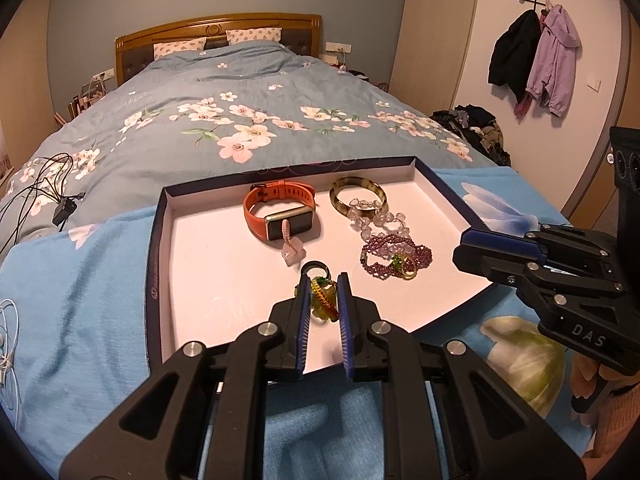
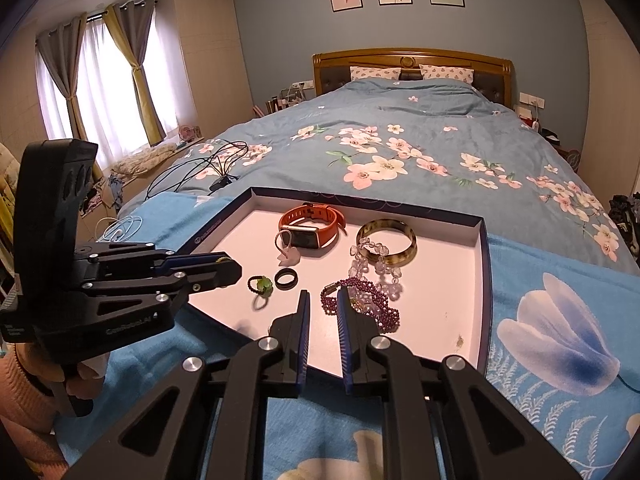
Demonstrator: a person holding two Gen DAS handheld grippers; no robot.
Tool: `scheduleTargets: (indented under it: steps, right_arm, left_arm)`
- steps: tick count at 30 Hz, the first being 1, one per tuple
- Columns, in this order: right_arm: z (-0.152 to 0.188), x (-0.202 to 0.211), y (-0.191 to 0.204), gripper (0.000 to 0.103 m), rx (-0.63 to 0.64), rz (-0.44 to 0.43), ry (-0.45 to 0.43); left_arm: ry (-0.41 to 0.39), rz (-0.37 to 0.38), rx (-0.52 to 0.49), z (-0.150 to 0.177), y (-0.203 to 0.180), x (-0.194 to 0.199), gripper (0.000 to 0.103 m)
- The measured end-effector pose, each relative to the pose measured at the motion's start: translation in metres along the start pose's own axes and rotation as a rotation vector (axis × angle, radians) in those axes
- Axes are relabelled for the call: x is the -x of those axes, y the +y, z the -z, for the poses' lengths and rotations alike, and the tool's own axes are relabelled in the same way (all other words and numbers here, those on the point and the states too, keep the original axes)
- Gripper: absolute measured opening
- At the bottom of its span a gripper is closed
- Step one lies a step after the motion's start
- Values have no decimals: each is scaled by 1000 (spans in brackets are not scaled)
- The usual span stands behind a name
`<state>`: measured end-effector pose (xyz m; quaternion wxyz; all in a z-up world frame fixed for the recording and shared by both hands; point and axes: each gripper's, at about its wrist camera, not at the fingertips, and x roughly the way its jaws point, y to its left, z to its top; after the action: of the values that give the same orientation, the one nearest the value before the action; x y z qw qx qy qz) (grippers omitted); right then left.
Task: Organize jewelry
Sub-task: 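Lower amber ring into tray with left tool while right tool lowers silver ring, then open left tool to release amber ring while right tool releases silver ring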
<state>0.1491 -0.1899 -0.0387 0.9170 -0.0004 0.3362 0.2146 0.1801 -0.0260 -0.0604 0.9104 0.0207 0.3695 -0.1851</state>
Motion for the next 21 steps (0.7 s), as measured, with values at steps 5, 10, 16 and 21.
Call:
scheduleTargets:
  steps: [5,10,16,21]
  right_arm:
    - [3,-3,0,12,-4,-10,13]
    - [4,-6,-1,13,-11,-13,16]
    - [6,-3,-1,13,-19,-18,14]
    - [8,0,-2,22,-33,-17,4]
  left_arm:
    - [9,-8,-4,-1,-2,-6,14]
    - [25,-23,4,-1,1,-14,14]
    - [21,-35,4,1,1,-13,27]
    - [-24,-54,-11,2,-3,4,49]
